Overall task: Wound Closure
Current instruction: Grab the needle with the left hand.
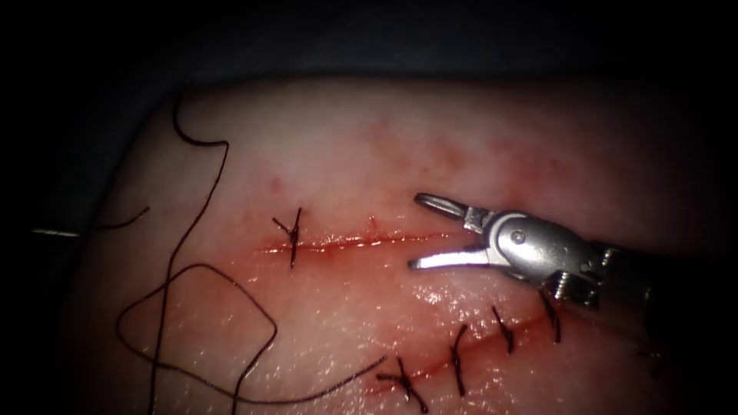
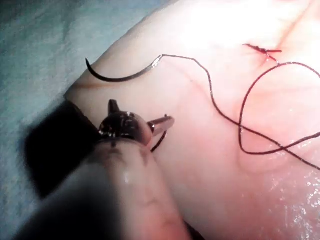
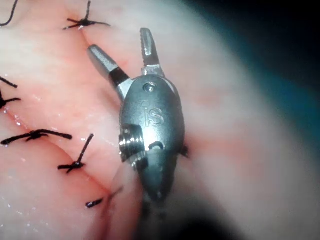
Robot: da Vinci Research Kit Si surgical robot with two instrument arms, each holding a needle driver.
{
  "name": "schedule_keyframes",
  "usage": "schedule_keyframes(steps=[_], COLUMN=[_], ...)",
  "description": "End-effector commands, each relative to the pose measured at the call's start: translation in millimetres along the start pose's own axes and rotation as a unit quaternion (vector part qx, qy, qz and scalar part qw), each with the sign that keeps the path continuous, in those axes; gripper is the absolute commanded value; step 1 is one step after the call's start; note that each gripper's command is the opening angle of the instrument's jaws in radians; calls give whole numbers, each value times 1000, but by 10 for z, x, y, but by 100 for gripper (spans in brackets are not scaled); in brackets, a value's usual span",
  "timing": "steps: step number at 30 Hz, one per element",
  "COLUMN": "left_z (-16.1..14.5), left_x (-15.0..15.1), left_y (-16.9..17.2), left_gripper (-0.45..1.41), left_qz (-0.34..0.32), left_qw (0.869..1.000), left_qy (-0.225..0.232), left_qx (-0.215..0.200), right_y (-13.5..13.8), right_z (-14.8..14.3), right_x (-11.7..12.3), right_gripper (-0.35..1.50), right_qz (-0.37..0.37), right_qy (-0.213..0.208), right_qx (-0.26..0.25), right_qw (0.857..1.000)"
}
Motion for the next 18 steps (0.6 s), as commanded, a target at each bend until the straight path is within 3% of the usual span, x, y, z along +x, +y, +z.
schedule_keyframes(steps=[1,8,18], left_z=[17,81,125], left_x=[9,38,25], left_y=[-6,-28,-68], left_gripper=[52,49,39], left_qz=[10,82,177], left_qw=[1000,996,979], left_qy=[4,-9,-56], left_qx=[-2,-22,-85], right_y=[2,2,2], right_z=[12,10,11], right_x=[0,0,-4], right_gripper=[115,115,111], right_qz=[-1,-1,-2], right_qy=[2,2,2], right_qx=[1,2,1], right_qw=[1000,1000,1000])
